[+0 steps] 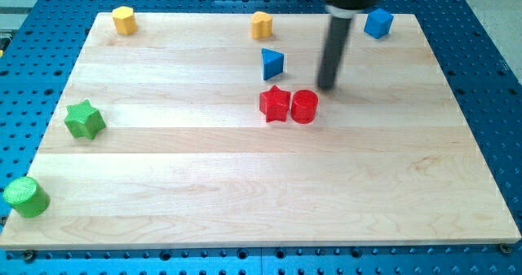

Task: Place the blue triangle at the center right side of the board

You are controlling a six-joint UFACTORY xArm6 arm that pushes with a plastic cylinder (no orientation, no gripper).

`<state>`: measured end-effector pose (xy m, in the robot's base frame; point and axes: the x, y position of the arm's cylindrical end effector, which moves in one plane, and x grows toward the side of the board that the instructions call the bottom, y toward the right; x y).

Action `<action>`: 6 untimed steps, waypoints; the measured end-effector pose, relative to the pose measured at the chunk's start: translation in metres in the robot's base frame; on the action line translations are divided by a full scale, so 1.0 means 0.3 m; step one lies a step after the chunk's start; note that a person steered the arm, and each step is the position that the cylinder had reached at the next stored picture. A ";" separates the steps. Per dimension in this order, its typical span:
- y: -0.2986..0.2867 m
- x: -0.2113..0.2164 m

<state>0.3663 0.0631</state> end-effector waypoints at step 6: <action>0.459 0.112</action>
